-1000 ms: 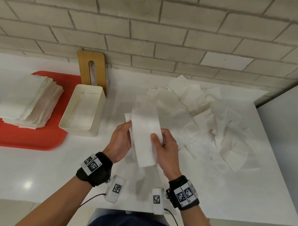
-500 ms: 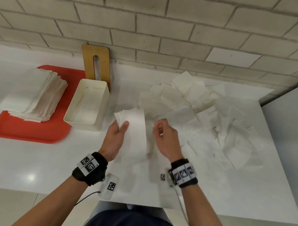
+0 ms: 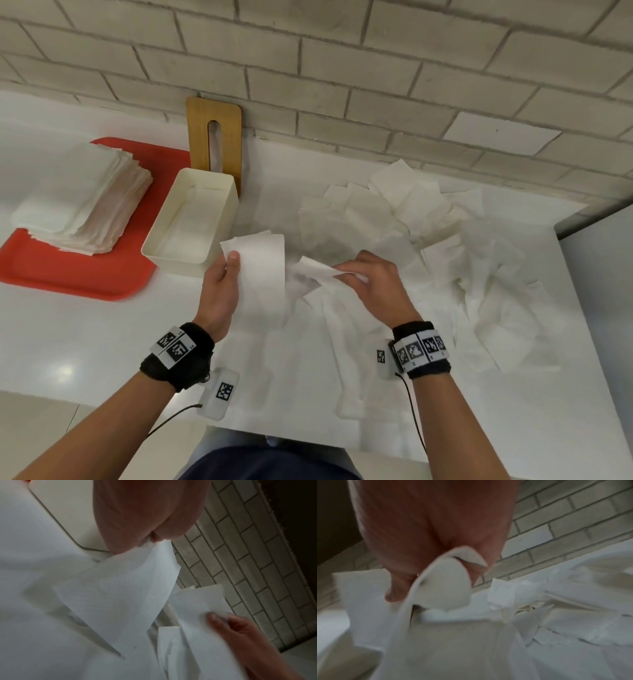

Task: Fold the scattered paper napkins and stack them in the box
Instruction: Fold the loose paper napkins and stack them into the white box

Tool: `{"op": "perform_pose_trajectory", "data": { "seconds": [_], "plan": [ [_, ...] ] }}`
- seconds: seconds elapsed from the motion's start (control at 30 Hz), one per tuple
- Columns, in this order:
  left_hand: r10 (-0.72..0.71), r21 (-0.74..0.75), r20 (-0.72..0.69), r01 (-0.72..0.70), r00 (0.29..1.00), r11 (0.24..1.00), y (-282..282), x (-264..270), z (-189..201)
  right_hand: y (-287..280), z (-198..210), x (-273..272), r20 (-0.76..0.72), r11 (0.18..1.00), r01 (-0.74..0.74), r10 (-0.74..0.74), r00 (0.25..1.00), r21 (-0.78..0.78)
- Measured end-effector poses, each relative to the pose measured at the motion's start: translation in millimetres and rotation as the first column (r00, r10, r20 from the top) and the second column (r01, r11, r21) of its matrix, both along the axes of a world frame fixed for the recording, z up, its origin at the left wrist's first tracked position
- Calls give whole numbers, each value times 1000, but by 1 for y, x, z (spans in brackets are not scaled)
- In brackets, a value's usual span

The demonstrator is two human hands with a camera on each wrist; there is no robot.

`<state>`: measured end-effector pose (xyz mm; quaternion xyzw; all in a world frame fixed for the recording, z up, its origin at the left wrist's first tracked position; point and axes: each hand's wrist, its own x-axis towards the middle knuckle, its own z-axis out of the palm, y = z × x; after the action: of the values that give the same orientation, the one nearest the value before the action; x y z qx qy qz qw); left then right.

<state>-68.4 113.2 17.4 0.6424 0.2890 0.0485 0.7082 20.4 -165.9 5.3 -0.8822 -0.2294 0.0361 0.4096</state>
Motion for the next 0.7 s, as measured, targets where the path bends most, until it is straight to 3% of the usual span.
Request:
{"op": "perform_pose_trajectory", "data": {
  "seconds": [0.07,0.2,0.3,0.37,0.47,0.7],
  "plan": [
    [30,-41,6,-30,1000,999,-6,3,2,-1,20,-8,2,979,111,-113,994,169],
    [34,-132,23,-30,999,991,-23,11,9,26,61,-31,-316,797,392,-265,911,460],
    [13,-215,30,-7,999,977,-41,16,21,61,59,-50,-452,783,444,-236,860,437],
    [-39,-237,43,48,998,970,-49,17,31,77,49,-59,-456,822,435,-248,855,369],
    [-81,-221,53,90,995,971,-53,16,42,88,43,-64,-478,794,482,-282,832,370],
    [-105,-222,46,112,993,969,-45,8,38,98,55,-72,-640,652,463,45,767,601]
  ]
}}
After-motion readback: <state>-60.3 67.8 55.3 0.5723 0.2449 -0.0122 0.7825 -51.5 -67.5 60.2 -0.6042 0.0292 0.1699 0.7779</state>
